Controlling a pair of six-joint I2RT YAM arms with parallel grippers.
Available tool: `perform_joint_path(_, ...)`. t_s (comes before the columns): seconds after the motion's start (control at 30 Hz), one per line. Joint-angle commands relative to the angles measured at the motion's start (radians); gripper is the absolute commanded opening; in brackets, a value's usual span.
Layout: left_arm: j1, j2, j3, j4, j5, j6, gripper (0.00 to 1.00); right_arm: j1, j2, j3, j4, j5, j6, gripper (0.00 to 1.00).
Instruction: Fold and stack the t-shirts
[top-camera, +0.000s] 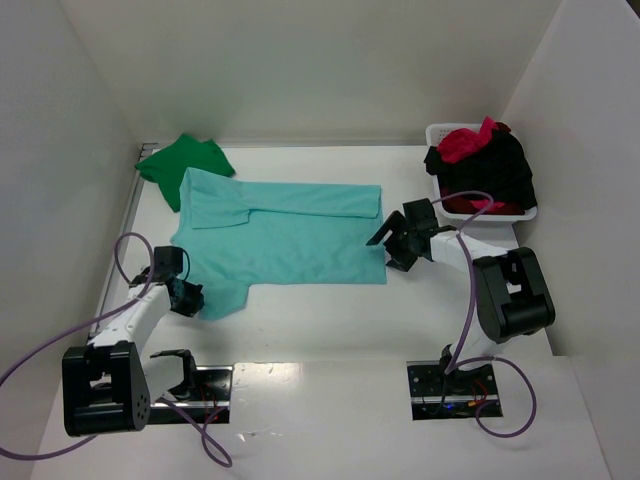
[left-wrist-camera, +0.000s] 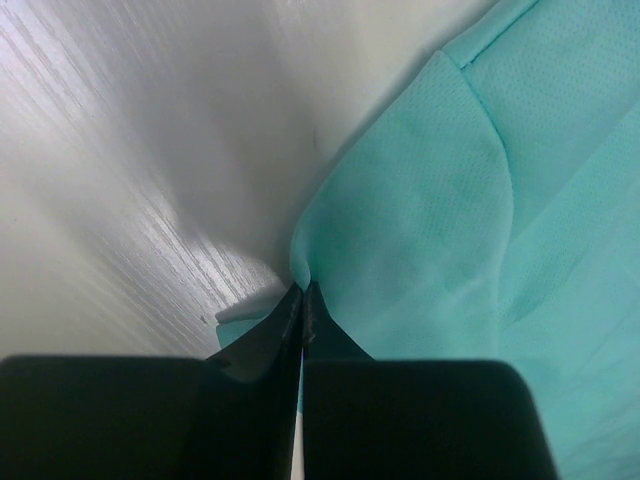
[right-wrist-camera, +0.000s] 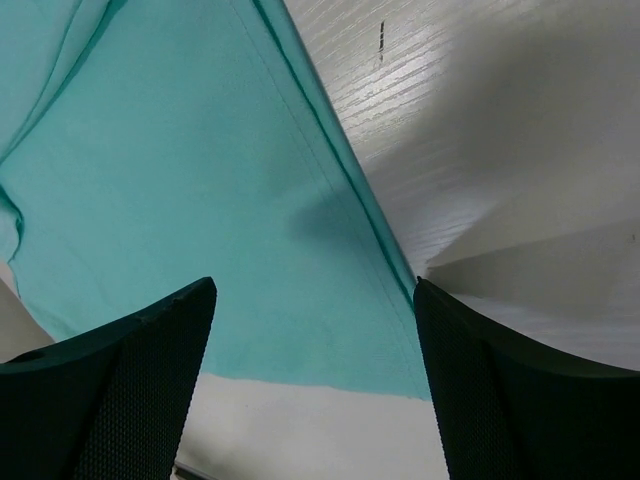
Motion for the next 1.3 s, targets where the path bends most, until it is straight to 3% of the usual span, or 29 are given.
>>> perform_joint_path(0.0, -0.015, 0.011, 0.028, -0.019, 0.003, -0.006, 0.00, 0.003, -0.017, -0.003, 0.011, 0.017, 0.022, 0.84)
perform_joint_path(0.17, -0.024, 0.020, 0.048, -0.019, -0.008, -0.006, 0.00, 0.014, -0.042, -0.020, -0.036, 0.027, 0.035, 0.77)
perform_joint_path(0.33, -0.024, 0.020, 0.066, -0.010, -0.008, -0.016, 0.00, 0.034, -0.051, -0.045, -0.111, 0.042, 0.070, 0.77)
perform_joint_path(0.53, -0.033, 0.040, 0.066, 0.019, -0.008, -0.016, 0.00, 0.055, -0.051, -0.049, -0.200, 0.077, 0.100, 0.93)
perform_joint_path(0.93, -0.033, 0.071, 0.066, 0.039, 0.001, -0.016, 0.00, 0.093, -0.098, -0.130, -0.233, 0.088, 0.159, 0.90)
perform_joint_path(1.13, -0.042, 0.080, 0.066, 0.039, 0.001, -0.006, 0.00, 0.103, -0.108, -0.152, -0.216, 0.088, 0.168, 0.67)
perform_joint_path(1.27, -0.042, 0.080, 0.073, 0.039, 0.001, -0.006, 0.00, 0.103, -0.117, -0.164, -0.206, 0.107, 0.168, 0.62)
